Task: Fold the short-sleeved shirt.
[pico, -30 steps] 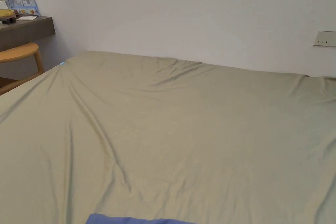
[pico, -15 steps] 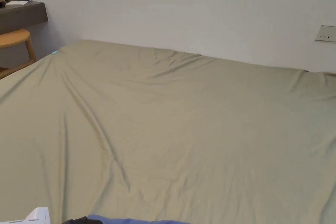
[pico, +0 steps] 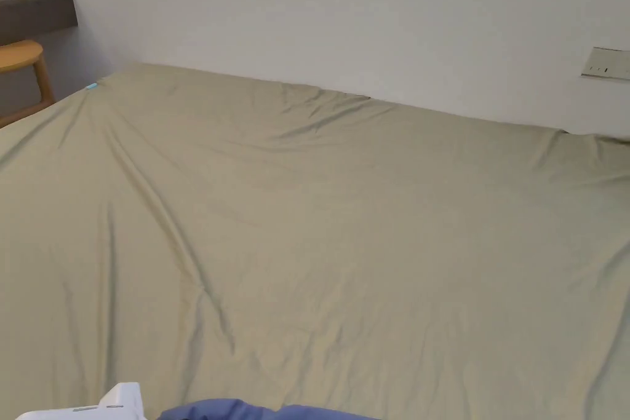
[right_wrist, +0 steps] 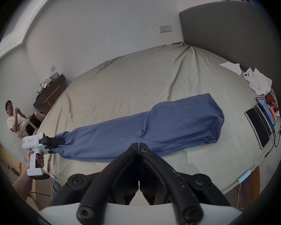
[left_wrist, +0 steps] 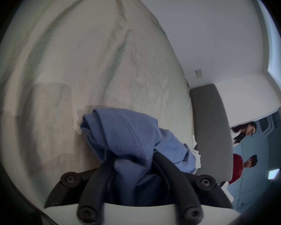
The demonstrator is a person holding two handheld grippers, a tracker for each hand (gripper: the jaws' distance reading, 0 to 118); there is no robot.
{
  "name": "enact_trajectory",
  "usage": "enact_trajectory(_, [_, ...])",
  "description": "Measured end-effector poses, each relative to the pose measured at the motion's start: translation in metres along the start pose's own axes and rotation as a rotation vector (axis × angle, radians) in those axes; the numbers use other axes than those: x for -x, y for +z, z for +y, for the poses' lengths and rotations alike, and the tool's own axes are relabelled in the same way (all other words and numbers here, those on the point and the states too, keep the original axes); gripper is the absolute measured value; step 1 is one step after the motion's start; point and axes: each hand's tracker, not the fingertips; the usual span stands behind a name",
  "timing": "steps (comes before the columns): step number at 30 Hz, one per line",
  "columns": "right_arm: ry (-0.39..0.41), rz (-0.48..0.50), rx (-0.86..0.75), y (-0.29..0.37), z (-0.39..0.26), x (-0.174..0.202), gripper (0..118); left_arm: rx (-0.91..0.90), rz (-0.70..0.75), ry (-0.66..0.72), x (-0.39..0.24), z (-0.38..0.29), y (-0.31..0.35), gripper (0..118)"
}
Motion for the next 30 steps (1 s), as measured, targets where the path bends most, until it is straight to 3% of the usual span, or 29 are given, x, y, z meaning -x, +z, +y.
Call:
enact_trajectory(7, [-0.026,-0.021,-0.004,0.006,-0.005,-0.013,2,-0.187,-0.087,0.093,-0.014,-0.003,0.079,14])
enact_trajectory(12, [-0.052,-0.011,-0.024,0.008,-0.006,-0.016,2,-0.261,0.140,-0.024,-0.012,0.014,0.124,14])
enact_trajectory(15, [-0.066,0.009,-0.020,0.005,-0.007,-0.015,2,-0.251,0.196,-0.045,-0.027,0.013,0.125,14])
enact_trajectory(20, [-0.067,0.034,-0.018,0.003,-0.010,-0.011,2,-0.197,0.217,-0.288,-0.088,-0.011,0.084,14])
enact_trajectory(27, [-0.086,0.028,-0.016,0.008,-0.016,-0.020,2,0.036,0.084,-0.359,-0.134,-0.043,-0.031,14])
enact_trajectory(30, [-0.104,-0.002,-0.014,0.012,-0.021,-0.029,2,0.103,0.119,-0.388,-0.128,-0.046,-0.077,31])
